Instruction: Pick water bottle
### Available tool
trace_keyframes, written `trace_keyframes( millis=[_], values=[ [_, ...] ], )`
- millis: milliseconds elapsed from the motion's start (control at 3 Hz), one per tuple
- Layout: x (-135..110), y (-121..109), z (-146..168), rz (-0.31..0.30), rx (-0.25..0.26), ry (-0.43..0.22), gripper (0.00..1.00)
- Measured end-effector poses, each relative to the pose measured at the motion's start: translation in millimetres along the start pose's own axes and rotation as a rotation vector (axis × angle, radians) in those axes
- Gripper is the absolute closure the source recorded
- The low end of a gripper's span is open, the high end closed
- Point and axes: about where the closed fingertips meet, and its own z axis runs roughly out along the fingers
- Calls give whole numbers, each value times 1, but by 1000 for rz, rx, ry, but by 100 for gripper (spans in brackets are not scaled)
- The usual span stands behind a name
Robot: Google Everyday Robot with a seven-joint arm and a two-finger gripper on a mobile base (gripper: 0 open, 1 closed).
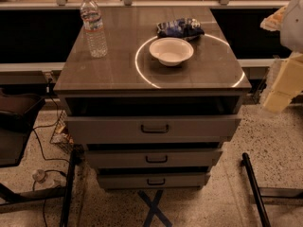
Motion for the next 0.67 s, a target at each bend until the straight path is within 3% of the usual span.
trace_keyframes(
  millis=[333, 667],
  values=[
    [0, 0, 0, 0, 0, 0, 0],
    [-7, -10, 5, 23, 26, -54, 0]
  ],
)
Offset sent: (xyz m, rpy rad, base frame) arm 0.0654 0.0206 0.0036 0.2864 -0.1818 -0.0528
